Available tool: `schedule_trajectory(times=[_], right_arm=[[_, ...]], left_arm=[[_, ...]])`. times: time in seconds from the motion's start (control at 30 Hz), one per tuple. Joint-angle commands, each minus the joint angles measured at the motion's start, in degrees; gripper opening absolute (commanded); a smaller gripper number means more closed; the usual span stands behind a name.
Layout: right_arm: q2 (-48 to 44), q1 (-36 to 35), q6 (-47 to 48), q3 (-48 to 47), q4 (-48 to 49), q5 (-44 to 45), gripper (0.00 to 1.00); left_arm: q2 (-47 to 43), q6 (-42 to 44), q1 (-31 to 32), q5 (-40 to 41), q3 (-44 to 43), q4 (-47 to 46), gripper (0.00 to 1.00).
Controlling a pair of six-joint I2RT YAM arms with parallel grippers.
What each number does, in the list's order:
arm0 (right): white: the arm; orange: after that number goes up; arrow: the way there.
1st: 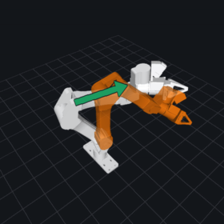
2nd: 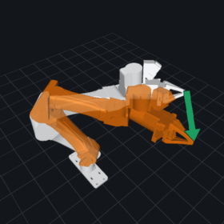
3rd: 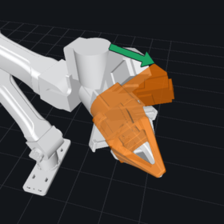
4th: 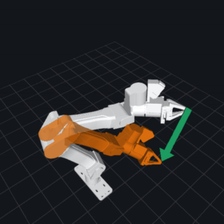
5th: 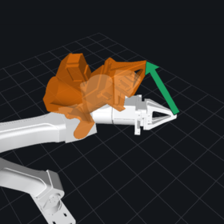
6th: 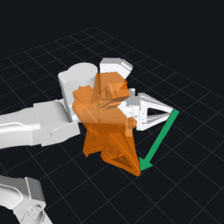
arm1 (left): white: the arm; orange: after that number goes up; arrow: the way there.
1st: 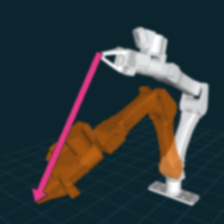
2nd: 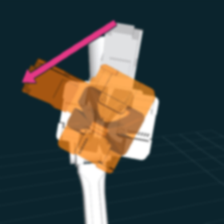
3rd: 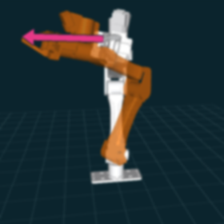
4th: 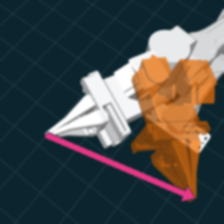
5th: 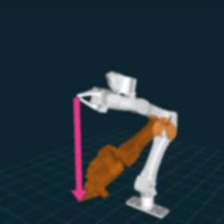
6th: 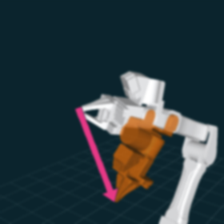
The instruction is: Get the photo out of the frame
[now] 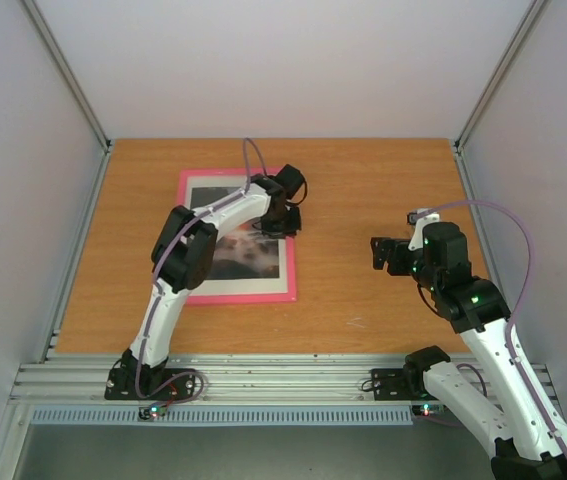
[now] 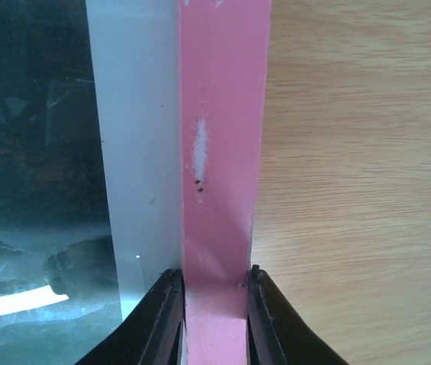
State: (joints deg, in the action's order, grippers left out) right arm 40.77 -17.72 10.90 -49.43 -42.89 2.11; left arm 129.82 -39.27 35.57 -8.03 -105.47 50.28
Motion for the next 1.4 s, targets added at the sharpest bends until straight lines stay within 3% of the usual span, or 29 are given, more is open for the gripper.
schedule_trajectory(times=[0.0,0.1,0.33,0.57,1.0,1.17,1.37], right_arm=[[0.54,-0.39,-1.38,0.25,-0.01,-1.26,0.98],[1.28,-0.43,-1.67,0.07,-0.17,-1.5,0.98],[5.05,-0.39,-3.84,0.01,-0.59,-6.02,0.98],[9.38,-0.48,-3.91,0.03,-0.44,-9.69,0.98],[16.29,-1.45,-6.88,-1.24,0.39,-12.43,0.98],[19.32,-2.66,-6.93,-2.42,0.56,-12.06,0.98],[21.47,-4.51,-7.28,-2.86,1.88,-11.66,0.98]], left_arm=[[3.21,-4.23,2.48,-4.56,-6.46,-3.85,0.14],[3.4,-4.15,3.07,-4.61,-6.99,-3.5,0.19],[-3.06,-1.63,2.6,0.11,-2.89,-2.31,0.49],[-14.64,3.09,-1.66,3.74,10.22,-2.04,0.64],[-37.23,14.17,-18.41,10.03,35.93,-0.02,0.71],[-38.82,17.47,-26.52,8.73,40.94,-1.42,0.71],[-33.99,19.77,-32.13,3.67,41.4,-3.07,0.7]])
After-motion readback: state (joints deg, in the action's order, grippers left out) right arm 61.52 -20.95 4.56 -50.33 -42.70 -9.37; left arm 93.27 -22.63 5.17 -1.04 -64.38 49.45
